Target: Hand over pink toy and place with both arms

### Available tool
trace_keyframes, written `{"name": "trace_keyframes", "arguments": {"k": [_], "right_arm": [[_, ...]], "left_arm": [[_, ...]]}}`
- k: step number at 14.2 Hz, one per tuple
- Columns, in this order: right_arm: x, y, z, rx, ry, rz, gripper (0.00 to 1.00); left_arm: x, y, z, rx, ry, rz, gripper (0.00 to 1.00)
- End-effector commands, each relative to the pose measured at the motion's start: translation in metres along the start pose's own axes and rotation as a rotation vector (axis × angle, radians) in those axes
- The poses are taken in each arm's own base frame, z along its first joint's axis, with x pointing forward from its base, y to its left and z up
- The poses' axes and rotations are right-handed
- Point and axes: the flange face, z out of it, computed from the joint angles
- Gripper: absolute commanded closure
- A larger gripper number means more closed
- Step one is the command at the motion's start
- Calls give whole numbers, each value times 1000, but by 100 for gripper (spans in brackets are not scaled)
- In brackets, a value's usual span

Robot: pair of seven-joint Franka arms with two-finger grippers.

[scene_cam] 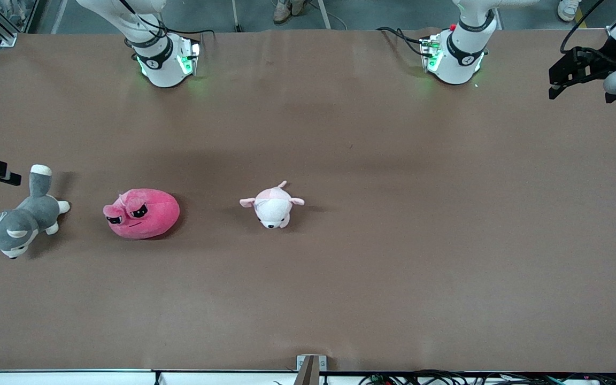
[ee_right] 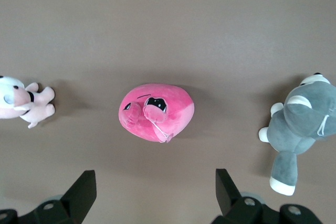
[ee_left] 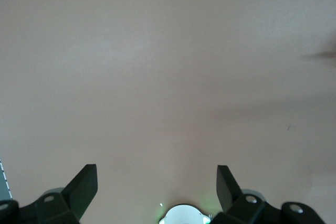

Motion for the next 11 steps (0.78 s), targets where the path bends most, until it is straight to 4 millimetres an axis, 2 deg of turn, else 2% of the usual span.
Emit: {"name": "trace_keyframes", "arguments": {"k": [1,3,7,9,11], "right_arm": [[-15,-27,-33,-116,56,32,0],[-13,-46,-36,-180,55,3,0],[-16,-36,-42,-177,74,24,0],[-29,-41,-58,-169,108,47,0],[-37,-42,-59,-159,121,81,0]], "left_arm": [[-2,-1,5,-29,22,14,0],[0,-1,12,-46,44,11,0],[-1,1,19,-53,47,-12,0],[-3,3,17,-74,50,-80,0],[-4,3,14,-79,53,-109,0]]}}
